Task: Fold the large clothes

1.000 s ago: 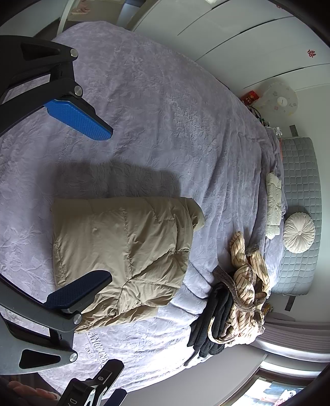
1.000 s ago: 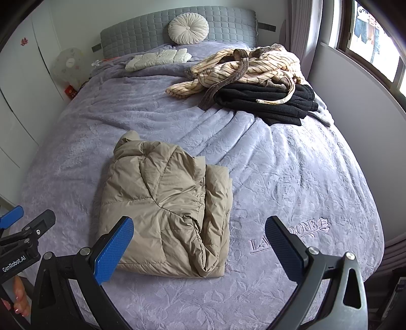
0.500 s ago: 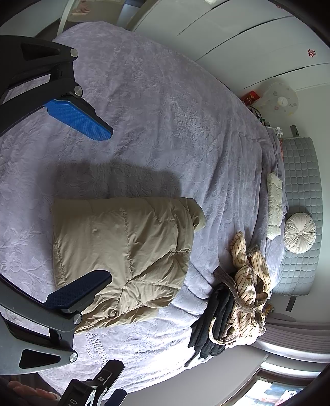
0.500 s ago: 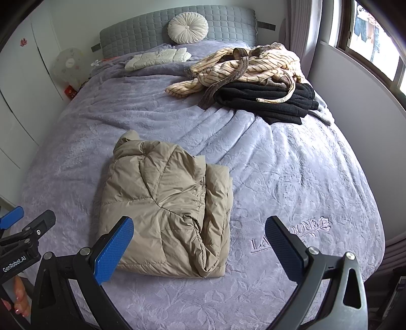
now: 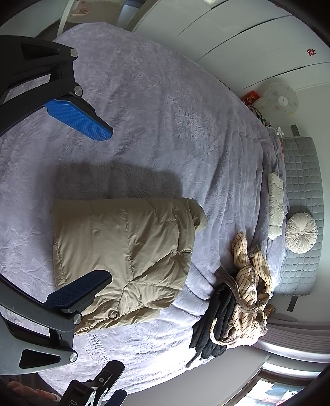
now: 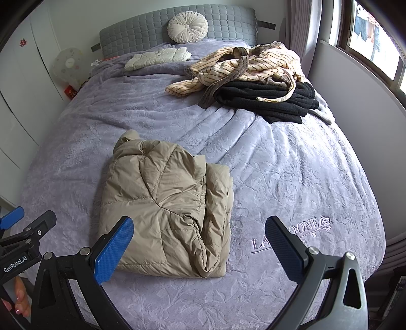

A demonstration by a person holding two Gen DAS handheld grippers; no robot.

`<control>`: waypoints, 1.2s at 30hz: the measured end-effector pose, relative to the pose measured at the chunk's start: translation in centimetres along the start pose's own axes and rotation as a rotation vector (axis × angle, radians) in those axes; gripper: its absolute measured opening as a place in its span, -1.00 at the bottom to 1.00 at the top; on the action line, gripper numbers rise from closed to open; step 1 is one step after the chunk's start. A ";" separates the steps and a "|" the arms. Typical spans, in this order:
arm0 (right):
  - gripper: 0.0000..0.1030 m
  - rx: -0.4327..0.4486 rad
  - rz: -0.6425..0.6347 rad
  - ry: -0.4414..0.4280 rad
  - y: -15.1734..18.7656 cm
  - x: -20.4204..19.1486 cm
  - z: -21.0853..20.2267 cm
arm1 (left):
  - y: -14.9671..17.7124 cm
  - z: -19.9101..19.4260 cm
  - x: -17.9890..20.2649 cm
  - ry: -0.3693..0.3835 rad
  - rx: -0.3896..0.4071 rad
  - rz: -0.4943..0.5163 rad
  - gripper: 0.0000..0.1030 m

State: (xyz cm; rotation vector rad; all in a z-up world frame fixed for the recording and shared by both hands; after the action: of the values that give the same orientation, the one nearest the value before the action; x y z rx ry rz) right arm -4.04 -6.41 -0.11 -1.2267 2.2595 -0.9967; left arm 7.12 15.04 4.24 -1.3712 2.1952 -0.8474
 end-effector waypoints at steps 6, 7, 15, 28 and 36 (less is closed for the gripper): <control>0.99 0.001 0.000 0.002 0.0 0.0 0.0 | 0.1 0.2 -0.3 0.000 -0.003 0.002 1.00; 0.99 0.001 0.000 0.002 0.0 0.0 -0.1 | 0.3 0.1 -0.4 0.000 -0.004 0.002 1.00; 1.00 -0.001 -0.001 0.000 -0.1 0.1 0.1 | 0.0 0.2 -0.2 0.000 -0.004 0.004 1.00; 1.00 -0.003 -0.002 -0.002 -0.3 0.1 0.2 | 0.0 0.5 -0.4 0.002 -0.007 0.008 1.00; 1.00 -0.005 -0.002 -0.003 -0.2 0.0 0.1 | -0.2 0.6 -0.4 0.001 -0.009 0.005 1.00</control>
State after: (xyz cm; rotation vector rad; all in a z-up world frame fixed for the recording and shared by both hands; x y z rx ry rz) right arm -3.83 -6.56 -0.05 -1.2315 2.2606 -0.9900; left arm 7.81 15.15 3.96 -1.3695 2.2046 -0.8377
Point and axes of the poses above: each gripper's, at about its wrist camera, not at the fingertips, and z roughly the way its jaws point, x to its right, y to its underside, the point moved 5 cm from there along z, roughly the way its jaws point, and after that the axes turned 11 degrees about x, right-handed, at the moved point
